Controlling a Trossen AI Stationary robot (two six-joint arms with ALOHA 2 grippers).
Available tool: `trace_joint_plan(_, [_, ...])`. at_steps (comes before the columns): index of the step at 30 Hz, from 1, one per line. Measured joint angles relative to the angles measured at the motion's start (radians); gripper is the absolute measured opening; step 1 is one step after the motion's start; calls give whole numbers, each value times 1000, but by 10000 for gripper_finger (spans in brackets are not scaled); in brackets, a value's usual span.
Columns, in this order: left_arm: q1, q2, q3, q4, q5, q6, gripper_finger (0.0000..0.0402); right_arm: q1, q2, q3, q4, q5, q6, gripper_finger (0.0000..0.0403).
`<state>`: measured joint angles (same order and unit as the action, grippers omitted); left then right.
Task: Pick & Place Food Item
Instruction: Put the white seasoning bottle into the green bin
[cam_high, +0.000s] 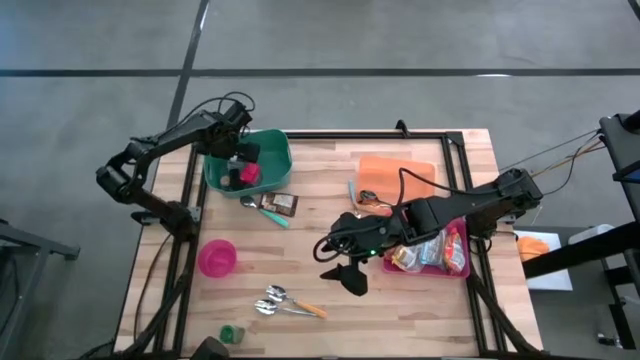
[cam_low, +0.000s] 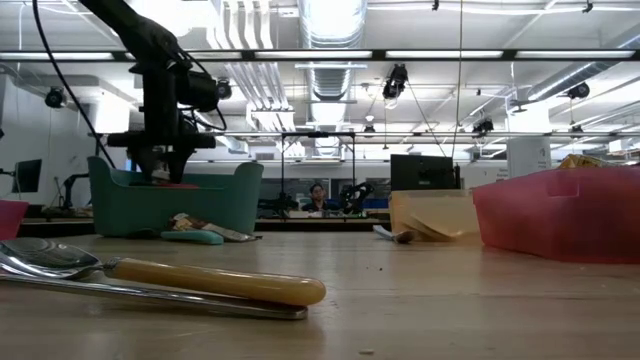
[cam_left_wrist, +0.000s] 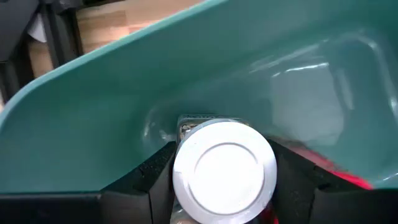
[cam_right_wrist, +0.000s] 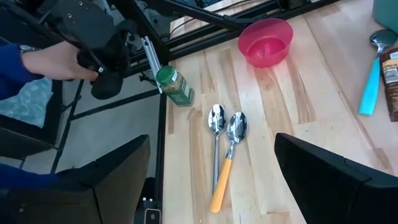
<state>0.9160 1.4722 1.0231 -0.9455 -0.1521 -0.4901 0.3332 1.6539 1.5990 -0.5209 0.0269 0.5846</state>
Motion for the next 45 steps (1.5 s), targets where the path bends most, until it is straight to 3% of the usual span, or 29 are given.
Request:
trace_joint_plan(24, [38,-3,-31,4,29,-133,197,3,0,0,0,0,-5,338])
trace_joint_plan(30, [37,-4,-36,-24,68,-137,313,3,0,0,0,-1,-5,338])
trace_joint_plan(33, [38,-1,-37,-33,68,-137,348,3,0,0,0,-2,-6,338])
trace_joint_plan(45, [38,-14,-35,-64,184,-32,365,3,-3,0,0,-6,-8,338])
